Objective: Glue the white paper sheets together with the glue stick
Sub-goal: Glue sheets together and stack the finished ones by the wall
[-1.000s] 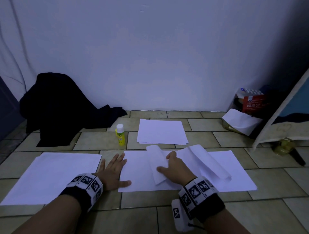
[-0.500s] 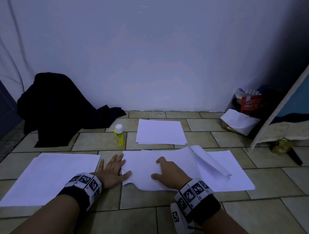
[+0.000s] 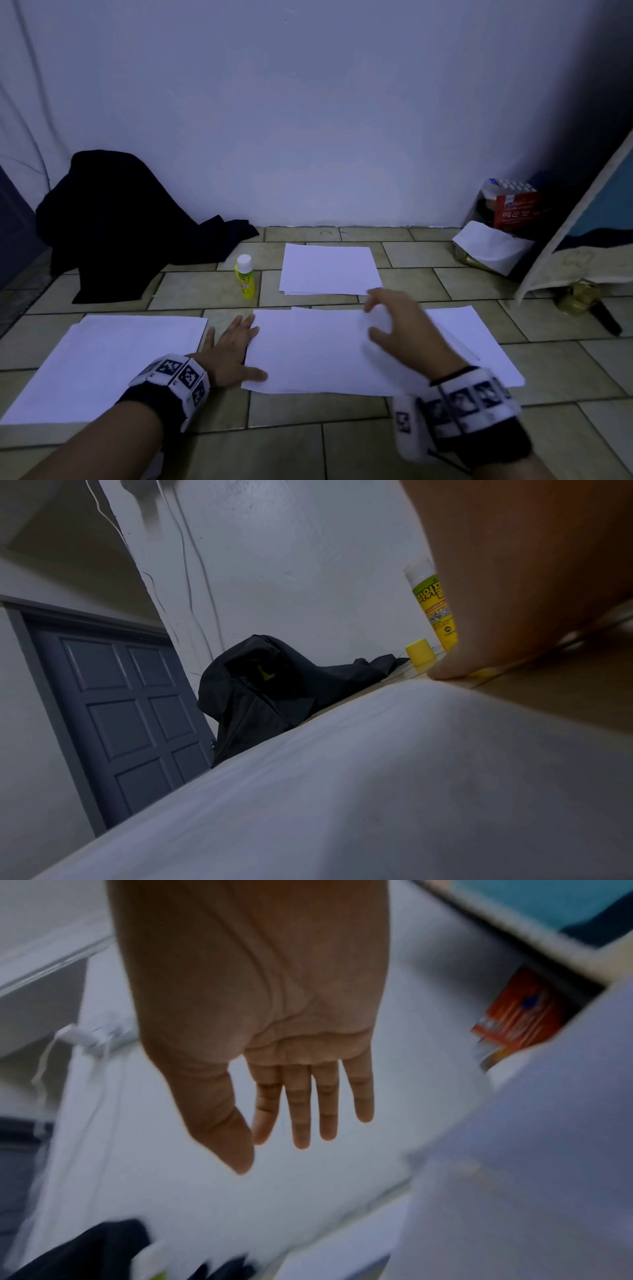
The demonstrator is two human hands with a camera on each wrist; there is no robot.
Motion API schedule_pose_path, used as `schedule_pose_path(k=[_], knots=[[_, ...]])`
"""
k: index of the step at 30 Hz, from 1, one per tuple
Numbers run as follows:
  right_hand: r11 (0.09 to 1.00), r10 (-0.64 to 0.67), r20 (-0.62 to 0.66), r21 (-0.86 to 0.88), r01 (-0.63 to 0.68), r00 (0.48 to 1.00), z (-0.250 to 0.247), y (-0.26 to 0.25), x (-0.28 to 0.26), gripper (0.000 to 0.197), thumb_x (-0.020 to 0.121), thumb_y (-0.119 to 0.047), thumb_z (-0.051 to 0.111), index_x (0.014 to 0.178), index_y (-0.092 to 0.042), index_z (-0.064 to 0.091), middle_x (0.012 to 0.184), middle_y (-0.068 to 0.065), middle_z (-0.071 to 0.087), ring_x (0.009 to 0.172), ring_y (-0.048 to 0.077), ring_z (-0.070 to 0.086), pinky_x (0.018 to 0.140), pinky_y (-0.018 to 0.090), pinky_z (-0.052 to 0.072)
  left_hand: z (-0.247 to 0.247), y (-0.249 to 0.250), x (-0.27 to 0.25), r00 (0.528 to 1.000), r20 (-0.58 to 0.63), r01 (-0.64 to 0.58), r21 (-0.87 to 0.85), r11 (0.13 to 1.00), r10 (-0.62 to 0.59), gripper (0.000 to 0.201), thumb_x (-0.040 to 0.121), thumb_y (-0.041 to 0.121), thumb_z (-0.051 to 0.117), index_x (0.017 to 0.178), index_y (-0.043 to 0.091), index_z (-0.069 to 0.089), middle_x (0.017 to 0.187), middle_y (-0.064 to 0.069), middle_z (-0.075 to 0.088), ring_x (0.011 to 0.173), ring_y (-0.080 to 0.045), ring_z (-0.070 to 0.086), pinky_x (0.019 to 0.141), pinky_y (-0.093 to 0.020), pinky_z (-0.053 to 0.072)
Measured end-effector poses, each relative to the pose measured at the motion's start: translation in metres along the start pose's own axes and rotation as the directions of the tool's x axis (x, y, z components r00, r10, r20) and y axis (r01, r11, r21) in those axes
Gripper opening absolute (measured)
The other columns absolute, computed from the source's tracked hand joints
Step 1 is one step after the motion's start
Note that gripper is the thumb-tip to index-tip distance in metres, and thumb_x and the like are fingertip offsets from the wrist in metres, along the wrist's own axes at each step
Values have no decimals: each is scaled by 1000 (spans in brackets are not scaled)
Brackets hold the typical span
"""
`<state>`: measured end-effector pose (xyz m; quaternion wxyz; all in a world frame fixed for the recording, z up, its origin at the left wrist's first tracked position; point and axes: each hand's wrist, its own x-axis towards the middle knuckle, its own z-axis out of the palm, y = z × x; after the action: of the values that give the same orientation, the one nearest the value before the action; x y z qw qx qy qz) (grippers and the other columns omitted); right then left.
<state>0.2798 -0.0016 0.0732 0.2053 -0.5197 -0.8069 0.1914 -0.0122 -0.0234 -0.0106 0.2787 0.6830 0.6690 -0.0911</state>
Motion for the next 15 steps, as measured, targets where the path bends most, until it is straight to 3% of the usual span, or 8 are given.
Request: schedule_pose_path(k=[2,5,7,9,11,15], knots=[[983,35,14,-178,-32,999,-28,19,-6,30,75,-11,68,83,-33,50,131,-4,51,124,19,41,92,22,27,0,0,0,1000,7,-2,2,1000,2,96,88,57,56,154,16,-1,159,5,-22,146,-13,-20,117,-48,-14],[908,207,124,-393,-143,970,-45,54,-15,30,78,-16,69,77,-42,52,142,-6,41,132,18,36,104,32,29,0,1,0,1000,17,-6,5,1000,6,97,89,57,55,154,14,-3,159,4,-22,146,-13,-21,116,-48,-14],[919,234,137,-355,-172,963,-42,77,-17,36,79,-9,65,74,-44,55,137,-3,47,128,16,43,101,27,33,0,0,-1,1000,16,-6,9,1000,6,97,89,57,55,154,14,-3,159,3,-22,146,-14,-21,116,-48,-14],[940,237,66,-269,-212,969,-39,96,-18,47,80,0,60,70,-45,53,119,0,61,113,17,55,84,22,37,0,0,-1,1000,15,-6,13,1000,6,97,89,57,55,154,14,-3,159,3,-22,146,-14,-21,116,-48,-14],[935,273,-50,-222,-277,961,-36,110,-16,46,83,4,55,72,-41,57,105,3,68,93,18,62,71,23,40,0,0,-1,1000,13,-8,13,1000,8,97,89,57,55,154,14,-3,159,3,-22,146,-14,-21,115,-48,-14],[905,377,-205,-124,-406,903,-34,128,-13,36,87,4,51,82,-28,67,96,8,70,81,21,61,68,26,42,0,1,-1,1000,19,-7,8,1000,7,97,89,57,54,154,14,-4,159,4,-23,145,-14,-22,115,-48,-15]])
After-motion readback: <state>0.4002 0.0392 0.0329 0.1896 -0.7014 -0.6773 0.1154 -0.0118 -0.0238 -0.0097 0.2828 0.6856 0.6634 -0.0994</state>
